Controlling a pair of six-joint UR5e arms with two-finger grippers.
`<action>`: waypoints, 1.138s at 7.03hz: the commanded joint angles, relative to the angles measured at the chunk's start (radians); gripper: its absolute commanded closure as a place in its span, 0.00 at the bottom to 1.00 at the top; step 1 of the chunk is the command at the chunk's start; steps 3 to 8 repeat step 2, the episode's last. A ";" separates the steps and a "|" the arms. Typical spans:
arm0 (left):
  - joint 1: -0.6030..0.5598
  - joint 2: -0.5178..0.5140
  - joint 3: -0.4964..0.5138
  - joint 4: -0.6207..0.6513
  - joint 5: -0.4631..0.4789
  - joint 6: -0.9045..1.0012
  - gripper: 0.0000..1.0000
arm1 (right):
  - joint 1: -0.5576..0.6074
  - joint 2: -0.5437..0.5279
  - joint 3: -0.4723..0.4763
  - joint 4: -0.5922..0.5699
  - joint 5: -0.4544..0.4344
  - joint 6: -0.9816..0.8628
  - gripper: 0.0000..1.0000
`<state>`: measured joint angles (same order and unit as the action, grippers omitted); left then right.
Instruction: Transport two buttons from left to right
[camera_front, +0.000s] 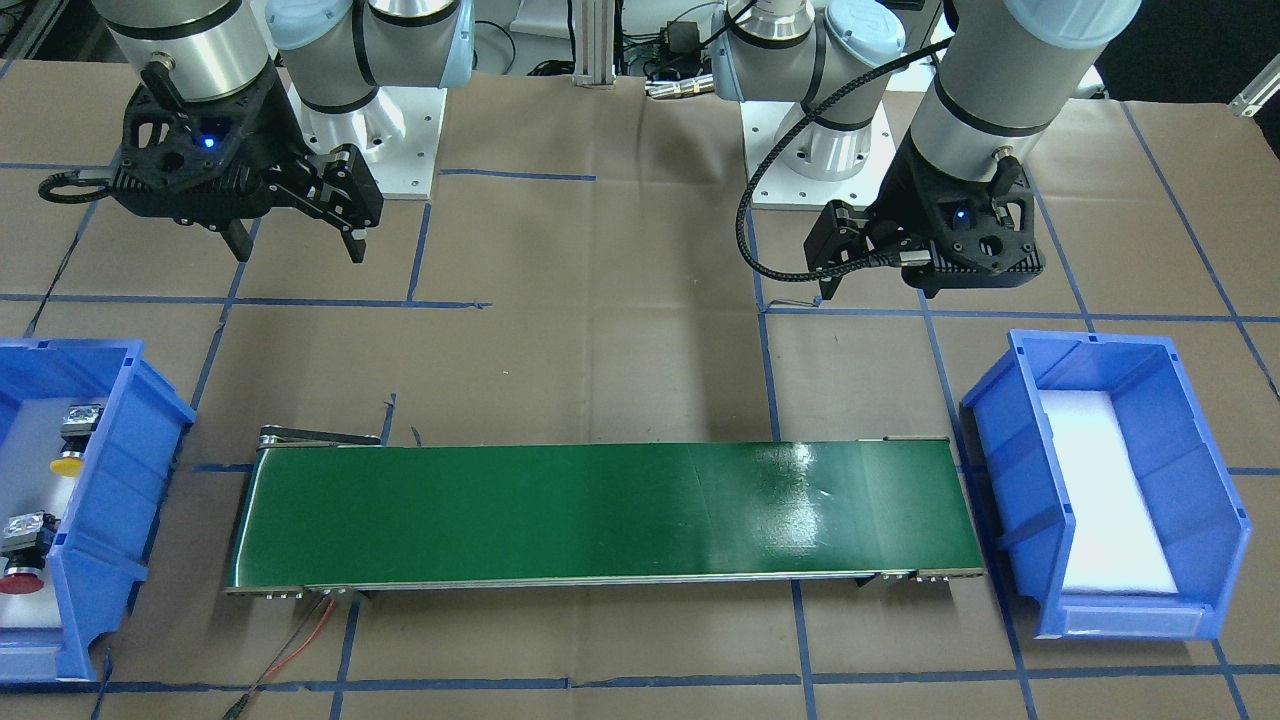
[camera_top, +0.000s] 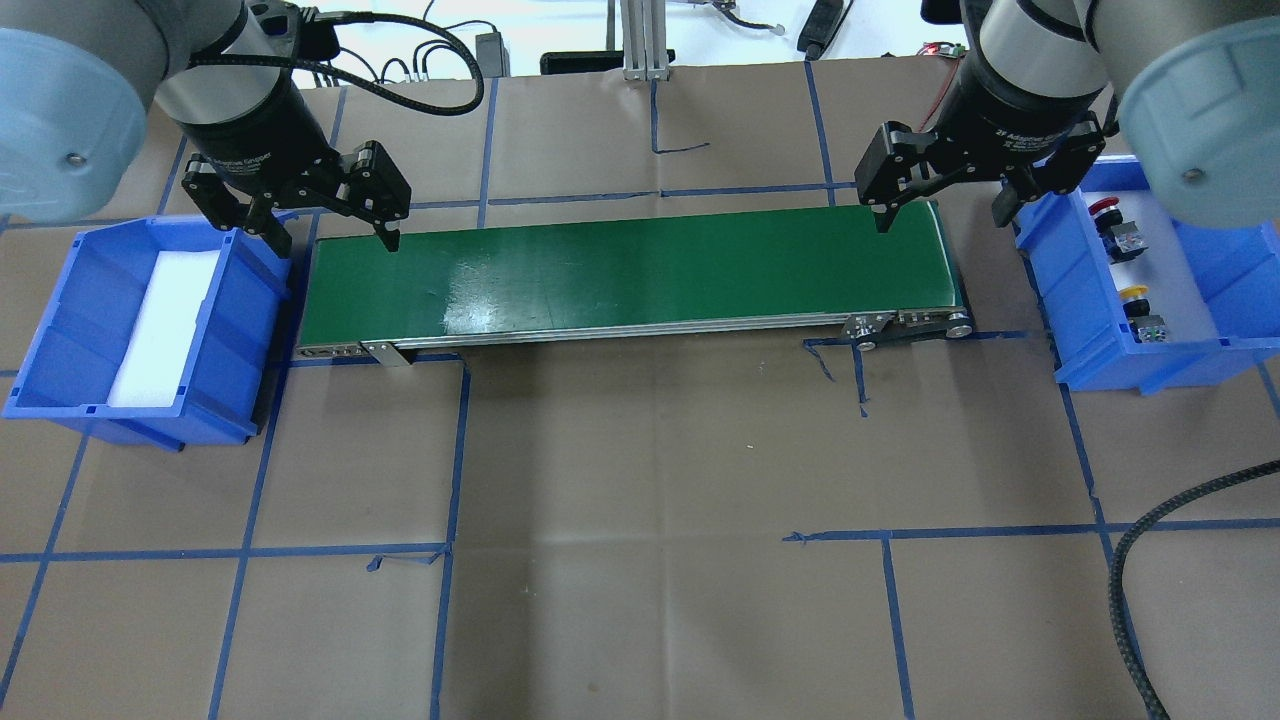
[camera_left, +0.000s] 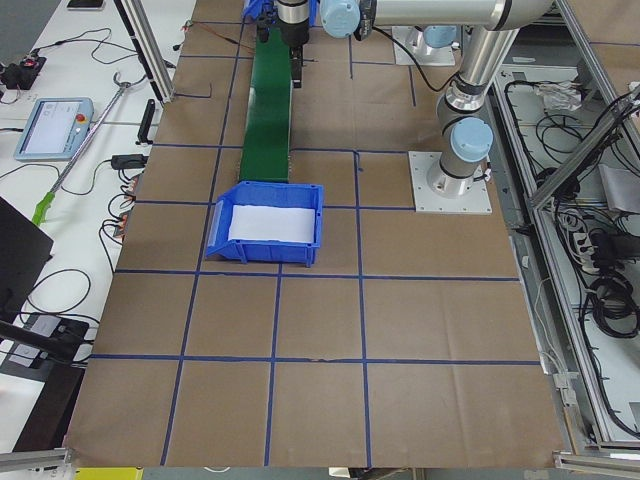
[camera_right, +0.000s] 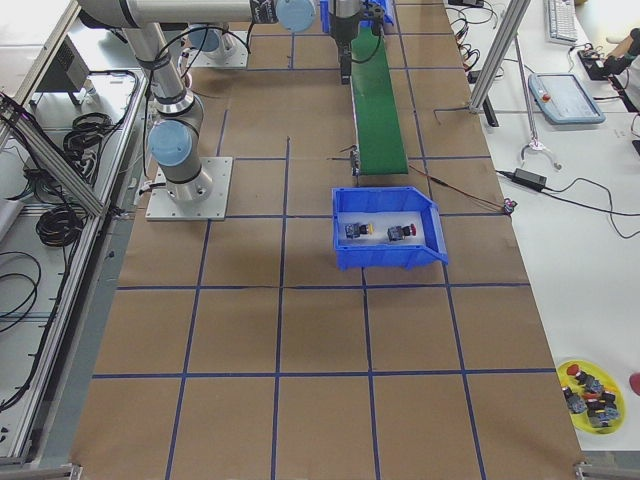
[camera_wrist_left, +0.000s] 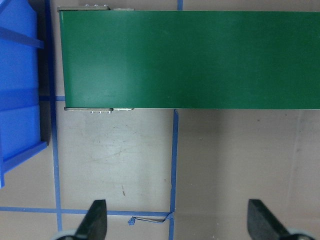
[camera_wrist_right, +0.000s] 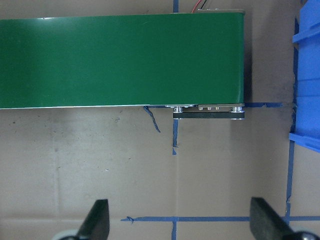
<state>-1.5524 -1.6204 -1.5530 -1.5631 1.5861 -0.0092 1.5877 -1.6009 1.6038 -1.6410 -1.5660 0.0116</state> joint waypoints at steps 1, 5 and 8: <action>0.000 0.001 -0.001 0.000 0.000 0.000 0.00 | 0.000 0.001 0.002 0.001 -0.003 0.001 0.00; 0.000 -0.001 0.001 0.000 0.000 0.000 0.00 | 0.000 -0.001 0.010 0.003 -0.006 -0.001 0.00; 0.000 -0.001 0.001 0.000 0.000 0.000 0.00 | 0.000 -0.001 0.010 0.003 -0.006 -0.001 0.00</action>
